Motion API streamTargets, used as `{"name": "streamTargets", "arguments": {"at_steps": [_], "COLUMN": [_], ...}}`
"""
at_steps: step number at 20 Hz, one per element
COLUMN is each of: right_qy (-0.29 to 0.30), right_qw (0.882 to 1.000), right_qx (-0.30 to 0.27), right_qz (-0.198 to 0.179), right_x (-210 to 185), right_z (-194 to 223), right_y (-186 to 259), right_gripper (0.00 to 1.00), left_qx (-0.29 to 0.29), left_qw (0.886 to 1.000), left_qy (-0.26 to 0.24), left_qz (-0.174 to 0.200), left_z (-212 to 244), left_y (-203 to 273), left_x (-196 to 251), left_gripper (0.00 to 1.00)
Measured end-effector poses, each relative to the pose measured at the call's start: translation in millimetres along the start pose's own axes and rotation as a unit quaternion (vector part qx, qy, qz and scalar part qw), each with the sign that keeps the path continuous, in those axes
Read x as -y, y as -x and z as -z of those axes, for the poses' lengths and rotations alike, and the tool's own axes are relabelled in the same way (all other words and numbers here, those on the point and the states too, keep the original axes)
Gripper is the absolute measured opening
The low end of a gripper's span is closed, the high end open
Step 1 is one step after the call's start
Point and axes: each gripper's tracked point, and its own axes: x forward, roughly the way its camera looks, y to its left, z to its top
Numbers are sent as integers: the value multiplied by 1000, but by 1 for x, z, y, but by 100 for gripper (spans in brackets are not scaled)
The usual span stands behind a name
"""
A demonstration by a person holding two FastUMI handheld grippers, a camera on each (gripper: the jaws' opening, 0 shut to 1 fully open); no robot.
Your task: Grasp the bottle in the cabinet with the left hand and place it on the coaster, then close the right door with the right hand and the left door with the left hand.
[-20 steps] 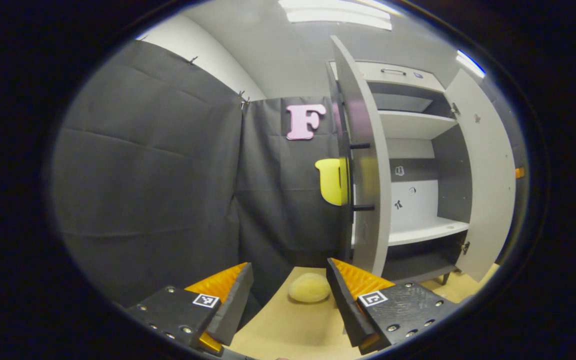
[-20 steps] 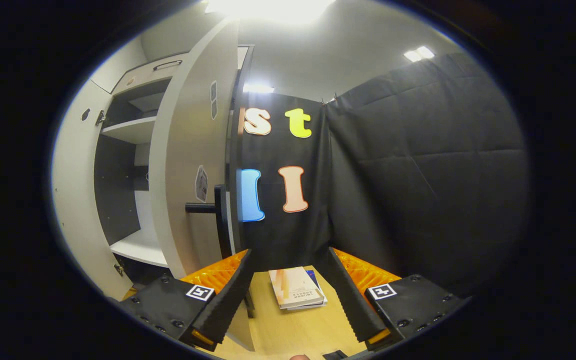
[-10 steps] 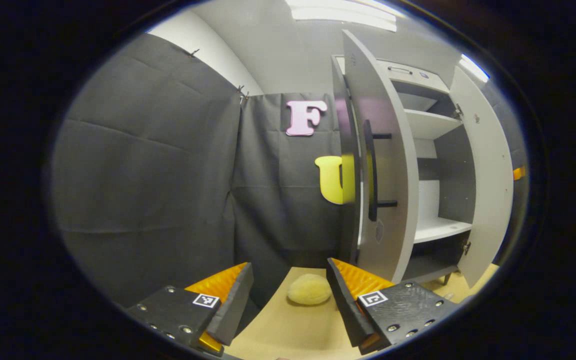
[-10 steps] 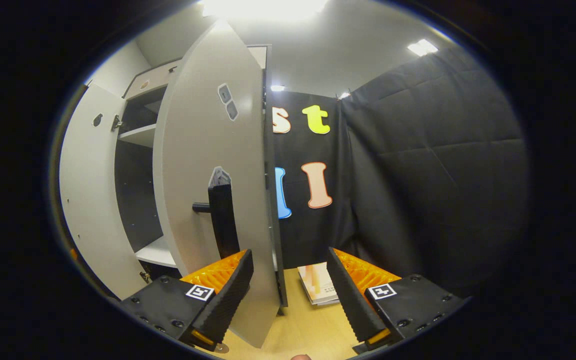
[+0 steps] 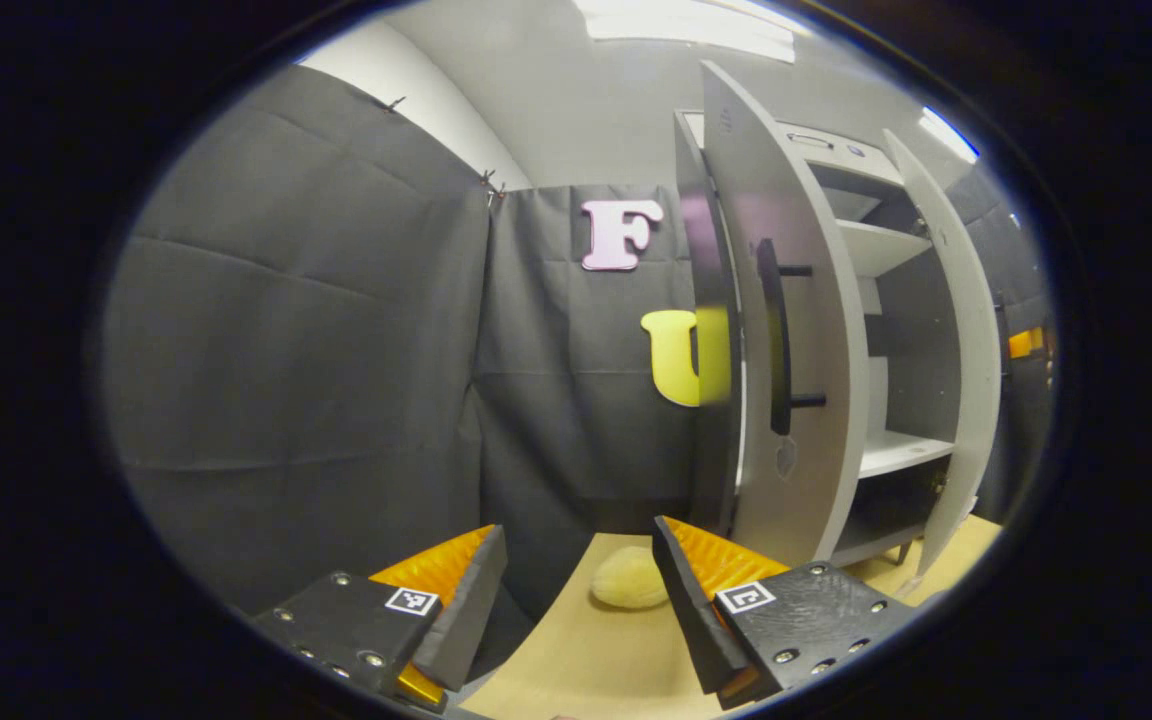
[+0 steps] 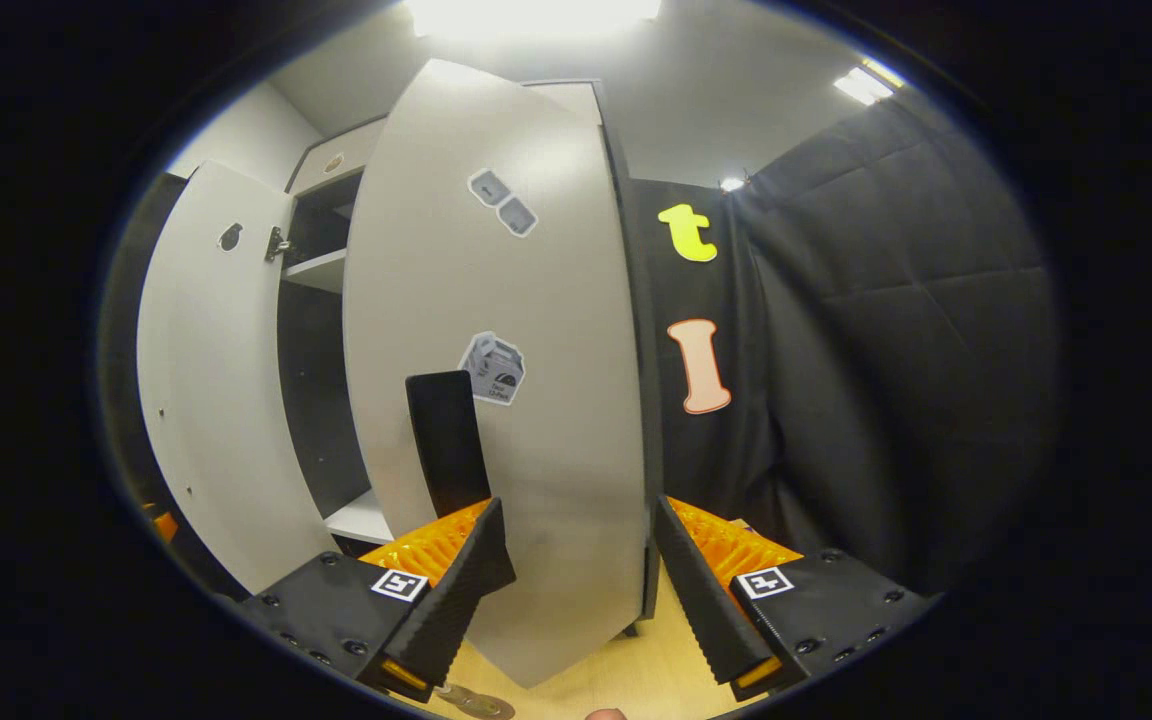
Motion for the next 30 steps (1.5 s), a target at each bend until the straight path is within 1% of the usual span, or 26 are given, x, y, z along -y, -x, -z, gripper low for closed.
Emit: {"name": "streamTargets", "arguments": {"at_steps": [1, 3, 4, 5, 8, 11, 15, 22, 25, 26, 27, 28, 29, 30], "right_qy": [-4, -2, -2, -3, -9, -8, 16, 41, 34, 28, 22, 19, 16, 17], "right_qw": [1000, 1000, 1000, 1000, 1000, 1000, 1000, 998, 998, 998, 998, 997, 997, 997], "right_qx": [-1, -1, 1, -1, -1, -4, 0, 1, -11, -14, -18, -21, -24, -26], "right_qz": [-10, -17, -21, -23, -26, -18, 4, 41, 55, 59, 63, 65, 69, 72], "right_x": [-10, -22, -26, -28, -28, -24, -3, 35, 52, 56, 62, 66, 72, 77], "right_z": [2, 2, 1, 3, 3, 6, 10, 24, 38, 41, 46, 49, 53, 55], "right_y": [-5, -15, -19, -21, -23, -22, -6, 23, 31, 33, 35, 37, 39, 41], "right_gripper": [92, 92, 96, 96, 96, 96, 96, 96, 96, 92, 96, 92, 92, 96], "left_qx": [-1, -3, -5, -6, -10, -13, -14, -8, -13, -13, -12, -10, -8, -8], "left_qw": [1000, 1000, 1000, 1000, 1000, 1000, 1000, 1000, 999, 999, 999, 999, 999, 999], "left_qy": [0, 1, 0, 0, -2, -2, -5, -10, -5, -5, -4, -3, 1, 5], "left_qz": [-3, -10, -12, -15, -18, -15, -5, 21, 33, 36, 39, 43, 46, 51], "left_z": [0, 0, -1, -2, -2, -5, -21, -61, -73, -76, -81, -86, -91, -92], "left_y": [0, 2, 4, 4, 6, 2, -9, -46, -57, -59, -61, -64, -67, -69], "left_x": [-2, -4, -6, -8, -11, -11, -8, 10, 18, 22, 27, 33, 38, 44], "left_gripper": [85, 85, 85, 85, 86, 86, 86, 86, 86, 86, 86, 86, 86, 87]}}
